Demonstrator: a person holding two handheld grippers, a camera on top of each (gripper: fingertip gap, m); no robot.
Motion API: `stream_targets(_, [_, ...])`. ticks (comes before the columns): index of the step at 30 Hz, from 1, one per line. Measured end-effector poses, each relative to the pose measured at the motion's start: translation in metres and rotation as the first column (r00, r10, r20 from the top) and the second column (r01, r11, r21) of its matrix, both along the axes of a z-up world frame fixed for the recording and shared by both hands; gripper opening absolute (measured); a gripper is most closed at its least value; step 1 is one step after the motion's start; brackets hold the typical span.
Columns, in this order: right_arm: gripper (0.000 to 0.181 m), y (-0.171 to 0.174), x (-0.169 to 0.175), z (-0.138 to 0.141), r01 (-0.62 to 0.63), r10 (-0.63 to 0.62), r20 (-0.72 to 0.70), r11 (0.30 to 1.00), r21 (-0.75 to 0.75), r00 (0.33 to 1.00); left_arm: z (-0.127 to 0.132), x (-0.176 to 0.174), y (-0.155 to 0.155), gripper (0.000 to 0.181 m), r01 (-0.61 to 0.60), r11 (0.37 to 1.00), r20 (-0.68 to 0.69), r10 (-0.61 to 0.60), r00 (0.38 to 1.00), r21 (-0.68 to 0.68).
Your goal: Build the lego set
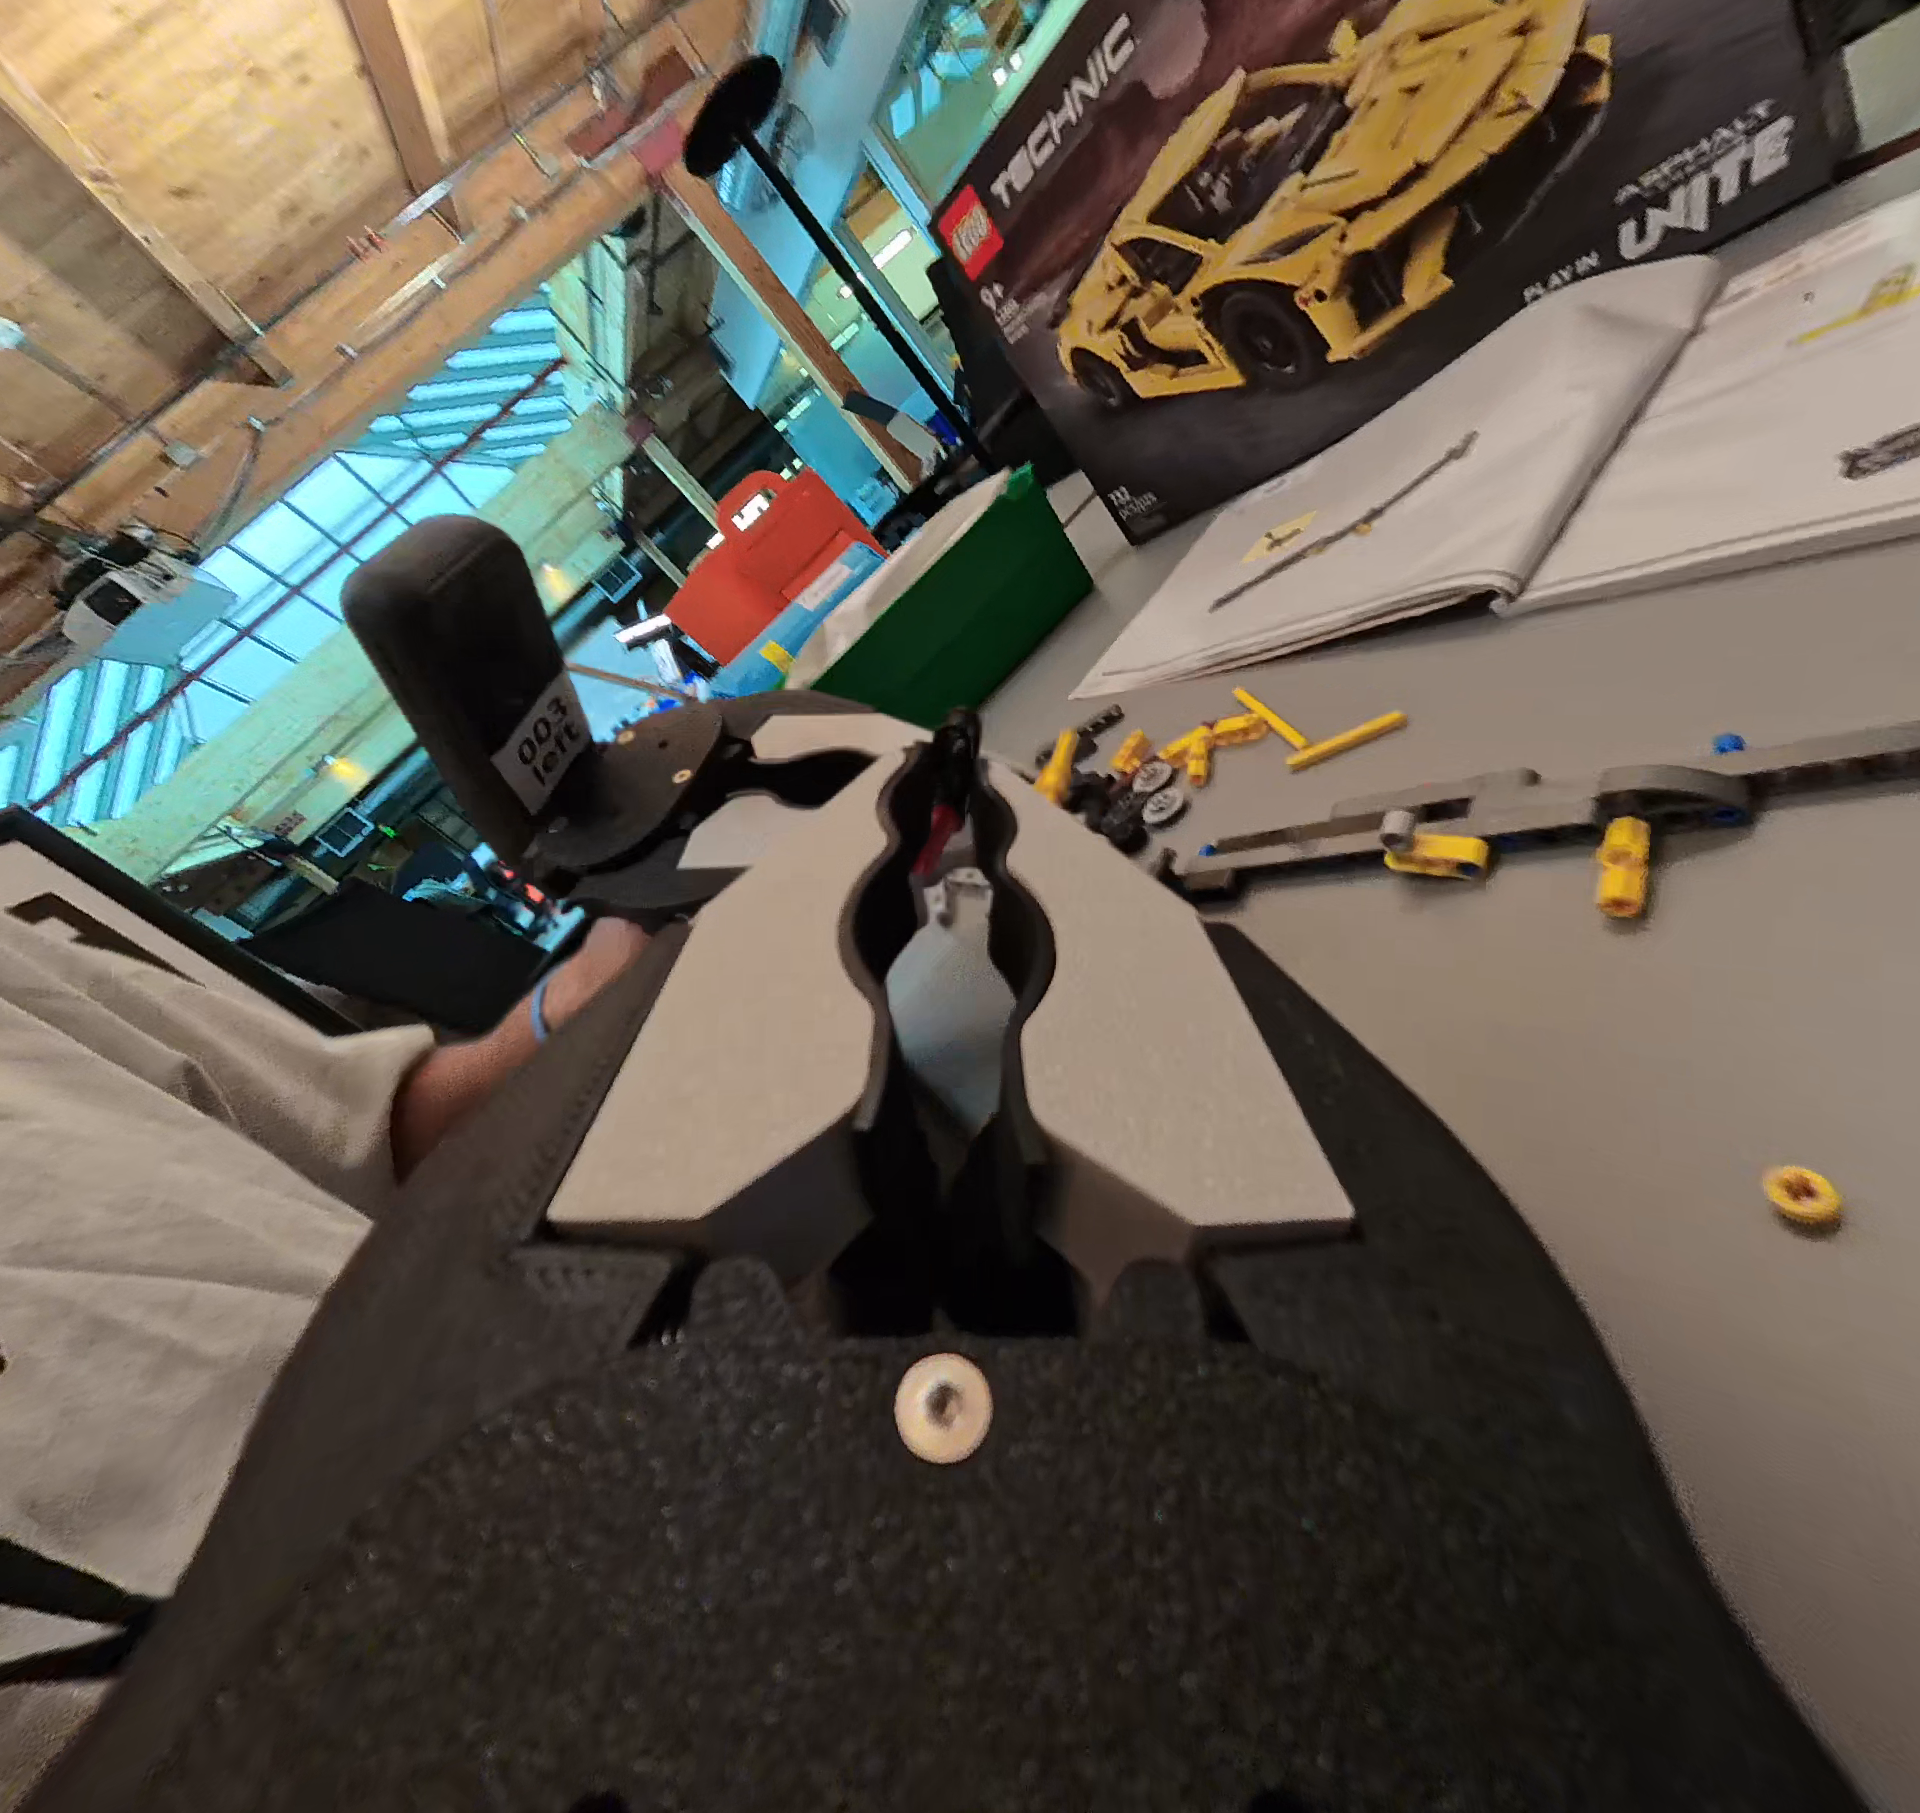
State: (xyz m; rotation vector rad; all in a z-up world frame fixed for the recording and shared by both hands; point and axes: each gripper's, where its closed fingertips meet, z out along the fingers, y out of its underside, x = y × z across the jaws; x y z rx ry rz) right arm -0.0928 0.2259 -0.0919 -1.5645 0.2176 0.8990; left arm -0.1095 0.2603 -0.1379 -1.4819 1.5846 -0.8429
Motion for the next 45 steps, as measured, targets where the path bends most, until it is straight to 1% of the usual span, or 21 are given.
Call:
stream_targets(2, [0.006,0.008,-0.005,0.003,0.022,-0.022,-0.002,1.000,0.022,1.000,0.027,0.010,0.006,0.006,-0.079,0.996,0.169,0.087,0.982,-0.050])
stream_targets(3, [0.006,0.011,-0.008,0.003,0.026,-0.026,0.010,0.999,0.026,1.000,0.032,0.012,0.011,0.006,-0.116,0.991,0.218,0.127,0.968,-0.064])
stream_targets(4, [0.006,0.014,-0.006,0.001,0.050,-0.051,0.027,0.999,0.020,0.998,0.033,0.013,0.016,0.006,-0.158,0.984,0.244,0.173,0.954,-0.082])
stream_targets(5, [0.006,0.016,-0.005,-0.001,0.072,-0.072,0.054,0.997,0.011,0.996,0.033,0.014,0.017,0.006,-0.170,0.979,0.266,0.194,0.944,-0.111])
stream_targets(7, [0.006,0.020,-0.008,-0.001,0.061,-0.062,0.076,0.998,0.013,0.995,0.027,0.015,0.017,0.006,-0.186,0.970,0.286,0.224,0.932,-0.154])
stream_targets(8, [0.006,0.022,-0.008,-0.006,0.070,-0.068,0.092,0.997,-0.012,0.993,0.026,0.015,0.017,0.006,-0.194,0.970,0.294,0.230,0.928,-0.146])
stream_targets(10, [0.006,0.025,-0.006,-0.007,0.091,-0.088,0.123,0.996,-0.019,0.989,0.036,0.013,0.017,0.006,-0.199,0.973,0.350,0.227,0.909,-0.114])
stream_targets(12, [0.006,0.026,-0.008,-0.008,0.087,-0.084,0.132,0.996,-0.020,0.988,0.032,0.016,0.012,0.006,-0.185,0.979,0.332,0.204,0.921,-0.088])
stream_targets(17, [0.006,0.024,-0.006,-0.007,0.081,-0.079,0.103,0.997,-0.014,0.992,0.034,0.015,0.008,0.006,-0.182,0.983,0.352,0.174,0.920,-0.009])
stream_targets(21, [0.006,0.022,-0.003,-0.005,0.062,-0.061,0.048,0.998,-0.012,0.997,0.038,0.013,0.007,0.006,-0.172,0.985,0.376,0.168,0.911,-0.023])
stream_targets(25, [0.006,0.022,-0.010,-0.005,0.015,-0.014,0.047,1.000,-0.011,0.999,0.037,0.013,0.007,0.006,-0.155,0.987,0.373,0.158,0.914,-0.037])
stream_targets(33, [0.006,0.022,-0.009,-0.005,0.005,-0.005,0.034,1.000,-0.009,0.999,0.036,0.014,0.002,0.006,-0.122,0.992,0.374,0.126,0.919,-0.035])
stream_targets(36, [0.006,0.021,-0.009,-0.006,-0.029,0.028,-0.009,0.999,-0.019,1.000,0.034,0.015,0.000,0.006,-0.099,0.995,0.365,0.099,0.926,-0.019])
stream_targets(40, [0.006,0.019,-0.012,-0.008,-0.071,0.070,-0.031,0.997,-0.031,0.997,0.033,0.012,-0.003,0.006,-0.083,0.993,0.347,0.048,0.937,0.086])
stream_targets(45, [0.006,0.018,-0.017,-0.014,-0.126,0.122,-0.046,0.989,-0.078,0.991,0.028,0.007,-0.003,0.006,-0.054,0.969,0.306,-0.022,0.952,0.239])
